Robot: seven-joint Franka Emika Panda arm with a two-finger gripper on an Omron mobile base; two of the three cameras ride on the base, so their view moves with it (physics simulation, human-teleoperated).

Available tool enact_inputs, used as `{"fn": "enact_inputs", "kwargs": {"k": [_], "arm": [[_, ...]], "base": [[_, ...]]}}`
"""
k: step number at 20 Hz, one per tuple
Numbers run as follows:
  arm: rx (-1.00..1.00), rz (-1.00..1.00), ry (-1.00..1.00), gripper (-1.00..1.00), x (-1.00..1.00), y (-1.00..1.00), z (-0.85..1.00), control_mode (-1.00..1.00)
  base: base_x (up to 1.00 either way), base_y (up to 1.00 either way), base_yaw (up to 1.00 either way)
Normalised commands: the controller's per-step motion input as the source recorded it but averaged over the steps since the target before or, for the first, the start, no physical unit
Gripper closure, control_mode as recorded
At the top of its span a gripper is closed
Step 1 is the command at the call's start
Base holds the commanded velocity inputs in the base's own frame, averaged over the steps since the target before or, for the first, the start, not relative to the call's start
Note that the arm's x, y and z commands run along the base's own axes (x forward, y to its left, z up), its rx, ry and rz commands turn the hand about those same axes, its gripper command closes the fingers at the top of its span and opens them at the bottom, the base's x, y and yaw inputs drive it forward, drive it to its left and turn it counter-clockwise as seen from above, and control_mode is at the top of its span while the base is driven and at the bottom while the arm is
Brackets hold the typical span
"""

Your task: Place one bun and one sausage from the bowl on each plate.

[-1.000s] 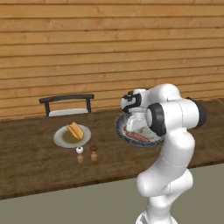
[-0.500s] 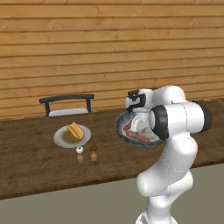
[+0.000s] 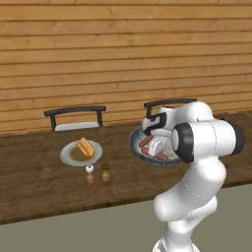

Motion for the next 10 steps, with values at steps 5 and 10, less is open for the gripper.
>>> {"fn": "enact_inputs", "kwargs": {"k": [5,10], "arm": [[0.0,0.0,0.0,1.0,0.11,0.0,-0.08,-1.0],[0.0,0.0,0.01,1.0,0.0,0.0,0.0,-1.0]], "base": [[0.0,0.0,0.0],[0.0,0.0,0.0]]}}
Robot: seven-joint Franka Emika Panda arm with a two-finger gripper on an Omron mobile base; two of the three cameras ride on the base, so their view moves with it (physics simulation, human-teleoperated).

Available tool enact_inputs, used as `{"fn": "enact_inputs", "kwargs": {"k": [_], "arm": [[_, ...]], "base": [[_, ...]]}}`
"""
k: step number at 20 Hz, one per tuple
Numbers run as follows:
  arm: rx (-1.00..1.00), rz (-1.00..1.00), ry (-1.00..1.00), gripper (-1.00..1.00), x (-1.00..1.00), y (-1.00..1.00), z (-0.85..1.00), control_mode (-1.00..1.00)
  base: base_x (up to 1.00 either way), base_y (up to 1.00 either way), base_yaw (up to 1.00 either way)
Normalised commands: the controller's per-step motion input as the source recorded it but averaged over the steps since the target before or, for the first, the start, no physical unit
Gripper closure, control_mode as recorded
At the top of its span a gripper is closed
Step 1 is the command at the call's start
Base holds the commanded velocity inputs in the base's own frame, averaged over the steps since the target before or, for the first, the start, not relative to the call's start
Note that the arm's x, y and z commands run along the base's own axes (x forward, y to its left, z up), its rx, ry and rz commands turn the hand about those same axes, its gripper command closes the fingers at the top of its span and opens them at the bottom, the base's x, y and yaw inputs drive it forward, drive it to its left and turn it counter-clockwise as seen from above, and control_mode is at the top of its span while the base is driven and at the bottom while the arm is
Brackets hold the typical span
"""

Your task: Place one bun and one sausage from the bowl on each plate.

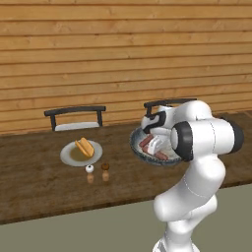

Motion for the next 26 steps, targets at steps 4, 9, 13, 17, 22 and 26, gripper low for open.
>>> {"fn": "enact_inputs", "kwargs": {"k": [4,9,13,17,22,26], "arm": [[0.0,0.0,0.01,1.0,0.0,0.0,0.0,-1.0],[0.0,0.0,0.0,1.0,-0.03,-0.19,0.33,-1.0],[-0.02,0.0,0.0,1.0,-0.06,-0.41,0.99,-1.0],[-0.03,0.0,-0.05,1.0,-0.22,-0.51,0.75,-1.0],[-0.13,-0.02,-0.09,1.0,-0.06,-0.47,0.53,-1.0],[-0.13,-0.05,-0.04,1.0,0.0,-0.36,0.69,-1.0]], "base": [[0.0,0.0,0.0],[0.0,0.0,0.0],[0.0,0.0,0.0],[0.0,0.0,0.0],[0.0,0.0,0.0],[0.0,0.0,0.0]]}}
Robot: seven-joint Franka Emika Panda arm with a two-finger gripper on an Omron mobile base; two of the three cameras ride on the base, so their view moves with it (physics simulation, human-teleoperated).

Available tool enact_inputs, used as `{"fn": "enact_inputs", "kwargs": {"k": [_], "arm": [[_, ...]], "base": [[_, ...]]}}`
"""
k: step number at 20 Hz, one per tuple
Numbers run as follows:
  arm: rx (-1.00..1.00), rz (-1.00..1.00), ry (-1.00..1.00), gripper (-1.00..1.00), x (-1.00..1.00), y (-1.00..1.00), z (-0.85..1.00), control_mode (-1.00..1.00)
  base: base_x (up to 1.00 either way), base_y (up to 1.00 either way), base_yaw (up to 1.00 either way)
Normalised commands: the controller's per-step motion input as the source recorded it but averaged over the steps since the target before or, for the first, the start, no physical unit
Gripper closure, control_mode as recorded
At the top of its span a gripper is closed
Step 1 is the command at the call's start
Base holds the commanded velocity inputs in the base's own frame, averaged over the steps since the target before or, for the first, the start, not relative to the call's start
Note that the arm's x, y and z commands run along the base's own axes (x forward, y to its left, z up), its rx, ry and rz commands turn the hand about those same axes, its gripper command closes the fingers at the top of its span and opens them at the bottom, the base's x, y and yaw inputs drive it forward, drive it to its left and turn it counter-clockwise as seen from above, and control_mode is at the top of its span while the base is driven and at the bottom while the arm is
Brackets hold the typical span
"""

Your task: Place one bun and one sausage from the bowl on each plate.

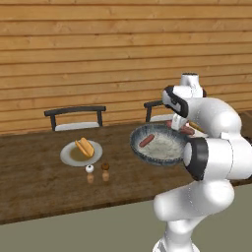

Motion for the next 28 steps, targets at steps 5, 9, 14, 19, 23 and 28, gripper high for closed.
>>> {"fn": "enact_inputs", "kwargs": {"k": [5,9,14,19,23,28], "arm": [[-0.08,-0.16,0.0,1.0,0.19,-0.63,0.23,-1.0],[0.0,-0.2,-0.05,1.0,0.19,-0.84,0.0,-1.0],[0.0,-0.14,-0.08,1.0,0.26,-0.67,-0.14,-1.0],[0.0,-0.03,-0.14,1.0,0.33,-0.2,-0.7,-1.0],[0.0,0.0,-0.1,1.0,0.59,0.0,-0.28,-1.0],[0.0,0.04,0.0,1.0,0.44,-0.11,-0.02,-1.0]], "base": [[0.0,0.0,0.0],[0.0,0.0,0.0],[0.0,0.0,0.0],[0.0,0.0,0.0],[0.0,0.0,0.0],[0.0,0.0,0.0]]}}
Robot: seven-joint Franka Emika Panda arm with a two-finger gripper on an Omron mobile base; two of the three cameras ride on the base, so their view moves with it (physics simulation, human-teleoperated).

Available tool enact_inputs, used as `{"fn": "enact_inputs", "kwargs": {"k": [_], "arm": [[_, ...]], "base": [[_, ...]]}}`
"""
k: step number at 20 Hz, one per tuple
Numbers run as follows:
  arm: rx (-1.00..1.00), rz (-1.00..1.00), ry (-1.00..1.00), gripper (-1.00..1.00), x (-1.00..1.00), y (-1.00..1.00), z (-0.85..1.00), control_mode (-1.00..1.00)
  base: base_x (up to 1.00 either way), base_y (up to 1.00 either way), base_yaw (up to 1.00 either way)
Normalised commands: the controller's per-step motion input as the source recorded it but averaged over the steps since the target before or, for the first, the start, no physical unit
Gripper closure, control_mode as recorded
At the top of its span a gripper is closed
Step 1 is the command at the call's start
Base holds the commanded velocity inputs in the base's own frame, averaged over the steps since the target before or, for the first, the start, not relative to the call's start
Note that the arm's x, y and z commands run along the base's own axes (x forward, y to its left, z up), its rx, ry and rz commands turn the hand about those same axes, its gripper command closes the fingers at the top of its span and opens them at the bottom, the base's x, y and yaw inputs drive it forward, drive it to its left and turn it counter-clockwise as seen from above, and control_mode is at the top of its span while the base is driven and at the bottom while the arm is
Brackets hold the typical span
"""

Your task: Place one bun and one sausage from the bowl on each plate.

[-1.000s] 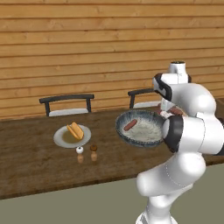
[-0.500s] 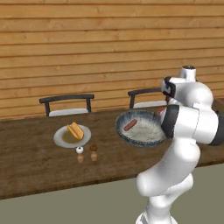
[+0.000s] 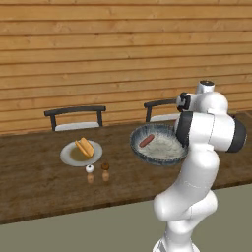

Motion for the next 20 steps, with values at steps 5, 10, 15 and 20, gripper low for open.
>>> {"fn": "enact_inputs", "kwargs": {"k": [5,10,15,20], "arm": [[0.0,0.0,0.0,1.0,0.14,-0.46,-0.06,-1.0],[0.0,0.0,0.0,1.0,0.13,-0.09,-0.31,-1.0],[-0.01,0.01,0.01,1.0,0.38,-0.01,-0.16,-1.0],[0.0,0.06,0.01,1.0,0.3,-0.07,-0.07,-1.0]], "base": [[0.0,0.0,0.0],[0.0,0.0,0.0],[0.0,0.0,0.0],[0.0,0.0,0.0]]}}
